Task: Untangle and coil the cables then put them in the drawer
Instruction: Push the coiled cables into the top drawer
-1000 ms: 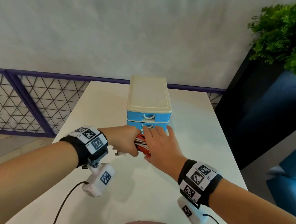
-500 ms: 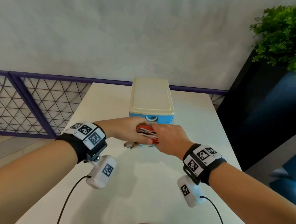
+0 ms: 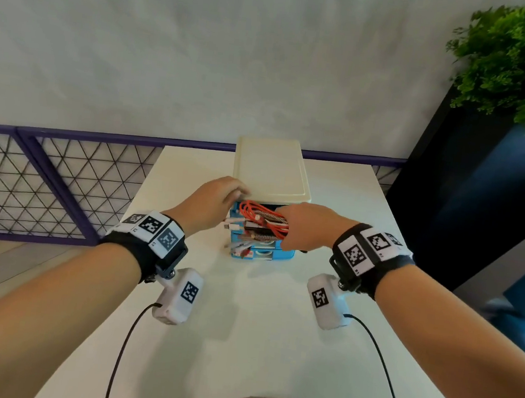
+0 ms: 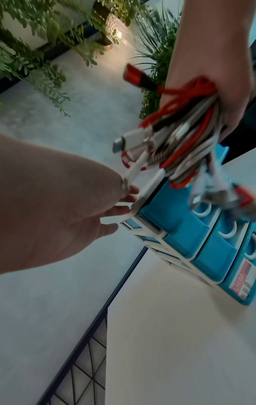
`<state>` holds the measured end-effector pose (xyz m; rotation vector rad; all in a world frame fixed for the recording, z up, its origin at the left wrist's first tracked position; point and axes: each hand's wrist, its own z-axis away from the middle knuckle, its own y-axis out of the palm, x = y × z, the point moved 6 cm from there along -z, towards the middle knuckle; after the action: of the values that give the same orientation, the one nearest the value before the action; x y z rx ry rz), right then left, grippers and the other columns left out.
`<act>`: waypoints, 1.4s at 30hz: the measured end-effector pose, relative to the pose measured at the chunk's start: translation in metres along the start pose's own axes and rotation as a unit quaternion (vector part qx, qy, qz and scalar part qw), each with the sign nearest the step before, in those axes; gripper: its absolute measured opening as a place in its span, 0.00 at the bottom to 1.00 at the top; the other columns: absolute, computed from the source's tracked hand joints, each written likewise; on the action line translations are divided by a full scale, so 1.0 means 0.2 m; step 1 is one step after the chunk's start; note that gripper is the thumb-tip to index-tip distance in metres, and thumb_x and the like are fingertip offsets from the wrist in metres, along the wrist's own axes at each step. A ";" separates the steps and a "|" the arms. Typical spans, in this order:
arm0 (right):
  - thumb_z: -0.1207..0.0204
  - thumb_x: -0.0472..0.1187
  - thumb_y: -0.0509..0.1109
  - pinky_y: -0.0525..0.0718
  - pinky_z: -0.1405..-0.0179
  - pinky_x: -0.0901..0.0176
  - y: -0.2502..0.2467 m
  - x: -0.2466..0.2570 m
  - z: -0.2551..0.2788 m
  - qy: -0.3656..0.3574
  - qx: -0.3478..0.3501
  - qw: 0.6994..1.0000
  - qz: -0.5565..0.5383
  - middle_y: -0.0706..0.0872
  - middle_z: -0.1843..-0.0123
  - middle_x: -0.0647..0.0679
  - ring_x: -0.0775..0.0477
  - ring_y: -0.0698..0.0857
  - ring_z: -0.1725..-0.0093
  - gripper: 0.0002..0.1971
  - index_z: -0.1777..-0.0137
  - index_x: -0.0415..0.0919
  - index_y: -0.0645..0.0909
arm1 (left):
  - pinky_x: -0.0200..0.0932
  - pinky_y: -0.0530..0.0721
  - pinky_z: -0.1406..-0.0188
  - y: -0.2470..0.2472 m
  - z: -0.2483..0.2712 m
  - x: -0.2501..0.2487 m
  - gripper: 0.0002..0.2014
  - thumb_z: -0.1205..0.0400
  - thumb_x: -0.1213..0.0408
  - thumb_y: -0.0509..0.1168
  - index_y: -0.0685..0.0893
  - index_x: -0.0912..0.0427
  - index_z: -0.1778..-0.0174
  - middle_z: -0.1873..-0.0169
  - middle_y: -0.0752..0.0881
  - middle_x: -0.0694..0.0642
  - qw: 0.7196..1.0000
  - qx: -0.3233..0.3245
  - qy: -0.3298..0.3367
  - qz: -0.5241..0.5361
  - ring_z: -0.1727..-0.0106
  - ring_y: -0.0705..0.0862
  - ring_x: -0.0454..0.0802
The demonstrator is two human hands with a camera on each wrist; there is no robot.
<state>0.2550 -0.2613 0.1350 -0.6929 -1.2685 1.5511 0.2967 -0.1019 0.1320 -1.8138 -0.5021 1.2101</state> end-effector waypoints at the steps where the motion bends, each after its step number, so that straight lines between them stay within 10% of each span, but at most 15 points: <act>1: 0.31 0.43 0.72 0.71 0.72 0.62 0.00 0.01 0.01 -0.007 0.029 0.999 -0.010 0.81 0.63 0.54 0.51 0.79 0.67 0.10 0.52 0.49 0.75 | 0.35 0.70 0.47 0.00 -0.01 0.00 0.12 0.14 0.67 0.57 0.82 0.61 0.38 0.42 0.84 0.56 1.000 -0.005 0.011 -0.007 0.41 0.81 0.50; 9: 0.29 0.39 0.71 0.76 0.71 0.65 -0.13 -0.07 0.13 0.032 0.081 0.985 -0.152 0.82 0.63 0.50 0.51 0.78 0.68 0.05 0.57 0.48 0.79 | 0.54 0.78 0.42 0.08 -0.07 0.01 0.29 0.36 0.49 0.78 0.81 0.55 0.42 0.43 0.79 0.54 0.991 0.074 0.022 -0.112 0.41 0.77 0.57; 14: 0.30 0.39 0.70 0.78 0.76 0.65 -0.19 -0.17 0.16 0.135 0.034 0.959 -0.247 0.84 0.63 0.45 0.48 0.80 0.71 0.08 0.51 0.39 0.81 | 0.58 0.60 0.22 0.11 -0.03 0.01 0.57 0.44 0.37 0.78 0.60 0.54 0.23 0.23 0.61 0.56 0.969 0.186 -0.021 -0.161 0.22 0.59 0.59; 17: 0.32 0.41 0.68 0.77 0.74 0.63 -0.20 -0.15 0.16 0.163 -0.007 0.981 -0.109 0.83 0.67 0.46 0.47 0.80 0.73 0.09 0.53 0.39 0.79 | 0.64 0.49 0.19 0.15 0.02 -0.03 0.65 0.48 0.31 0.76 0.48 0.47 0.21 0.18 0.45 0.50 0.947 0.254 -0.048 -0.190 0.17 0.44 0.59; 22: 0.22 0.39 0.61 0.69 0.71 0.62 -0.16 0.06 0.16 0.142 -0.024 0.959 0.245 0.74 0.67 0.50 0.51 0.73 0.71 0.08 0.63 0.42 0.71 | 0.63 0.54 0.20 0.14 0.05 -0.06 0.63 0.46 0.33 0.78 0.51 0.52 0.21 0.20 0.49 0.50 0.960 0.216 -0.034 -0.173 0.18 0.47 0.56; 27: 0.20 0.42 0.60 0.78 0.60 0.63 -0.08 0.09 0.06 0.118 0.033 0.950 0.286 0.81 0.52 0.49 0.45 0.83 0.48 0.14 0.39 0.40 0.80 | 0.63 0.54 0.22 0.14 0.06 -0.06 0.61 0.45 0.33 0.78 0.52 0.49 0.21 0.19 0.48 0.49 0.968 0.193 -0.042 -0.156 0.17 0.46 0.54; 30: 0.19 0.39 0.63 0.83 0.41 0.56 -0.05 0.11 0.06 0.166 0.116 0.932 0.300 0.79 0.52 0.46 0.44 0.84 0.49 0.09 0.45 0.36 0.80 | 0.63 0.53 0.22 0.14 0.06 -0.05 0.63 0.44 0.32 0.76 0.49 0.50 0.19 0.18 0.46 0.50 0.967 0.190 -0.052 -0.161 0.17 0.45 0.54; 42: 0.25 0.47 0.68 0.86 0.64 0.60 0.08 0.29 0.00 0.208 0.095 0.926 0.302 0.87 0.44 0.46 0.47 0.88 0.49 0.21 0.38 0.33 0.79 | 0.63 0.50 0.21 0.13 0.08 -0.09 0.62 0.39 0.42 0.79 0.45 0.51 0.18 0.17 0.42 0.49 0.966 0.197 -0.057 -0.161 0.17 0.42 0.54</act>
<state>0.2297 -0.2083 0.1291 -1.2869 -0.5943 1.8462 0.2706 -0.1213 0.1167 -1.2769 -0.5515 1.1002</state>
